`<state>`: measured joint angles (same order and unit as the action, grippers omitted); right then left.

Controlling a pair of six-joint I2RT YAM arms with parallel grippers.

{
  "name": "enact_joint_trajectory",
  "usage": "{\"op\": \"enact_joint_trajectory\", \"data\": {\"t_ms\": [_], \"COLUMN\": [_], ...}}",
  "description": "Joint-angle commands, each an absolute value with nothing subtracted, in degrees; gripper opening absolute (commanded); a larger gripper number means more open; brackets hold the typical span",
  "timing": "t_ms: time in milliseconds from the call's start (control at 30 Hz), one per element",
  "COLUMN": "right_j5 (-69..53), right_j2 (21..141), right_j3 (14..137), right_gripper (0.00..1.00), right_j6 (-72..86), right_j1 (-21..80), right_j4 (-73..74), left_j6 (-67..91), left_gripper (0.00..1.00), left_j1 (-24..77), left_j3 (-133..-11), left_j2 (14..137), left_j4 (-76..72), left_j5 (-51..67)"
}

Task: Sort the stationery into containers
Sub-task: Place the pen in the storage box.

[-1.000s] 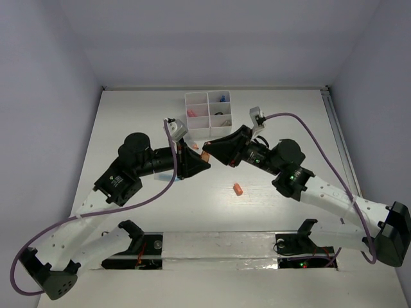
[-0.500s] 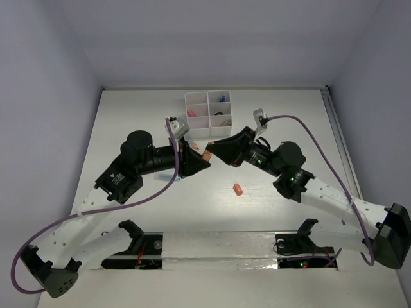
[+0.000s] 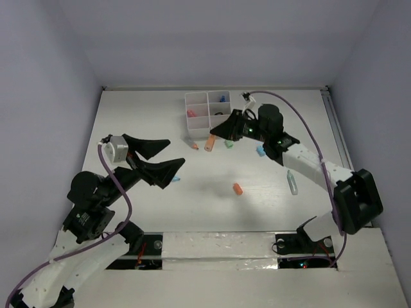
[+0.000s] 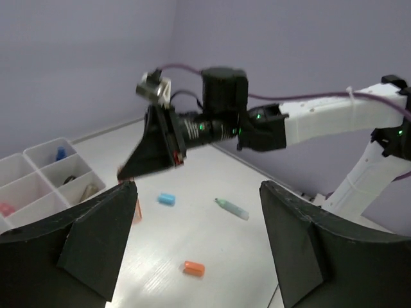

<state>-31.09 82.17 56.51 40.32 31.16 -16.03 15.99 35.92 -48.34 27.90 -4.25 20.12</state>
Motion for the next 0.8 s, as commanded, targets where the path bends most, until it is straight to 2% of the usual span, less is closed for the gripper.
{"op": "enact_joint_trajectory", "data": {"t_ms": [0,33,67,233,367,467,767], "right_j5": [-31.38,-29.46,-28.75,-19.19,-13.38,-10.65,-11.16], "right_j2": [87.52,89.28,93.04,103.34,110.73,114.69,123.04], "right_j3": [65.83,70.09,72.4,87.32,94.19,97.46,107.05], "right_gripper": [0.0,0.0,0.0,0.0,0.0,0.0,0.0], "right_j6": [37.63,36.49,33.69,22.01,16.19,13.02,5.11], "right_j1": [30.76,30.76,30.76,30.76,30.76,30.76,30.76], "right_j4": [-20.4,-19.61,-17.42,-10.47,-9.41,-11.42,-10.9], "left_j6": [13.01,12.66,12.31,11.95,11.87,11.95,11.87], "left_gripper": [0.75,0.95,0.99,0.99,0.99,0.99,0.99], "left_j1": [35.95,35.95,35.95,35.95,35.95,35.25,25.93], "left_j3": [-45.8,-45.27,-44.74,-41.75,-42.45,-42.98,-42.54], "left_j2": [25.76,25.32,24.79,26.01,29.78,31.64,34.89], "left_j4": [-0.09,0.0,1.39,4.56,7.73,9.31,7.65], "left_j5": [14.34,12.5,11.87,2.15,-7.09,-9.57,-0.27]}}
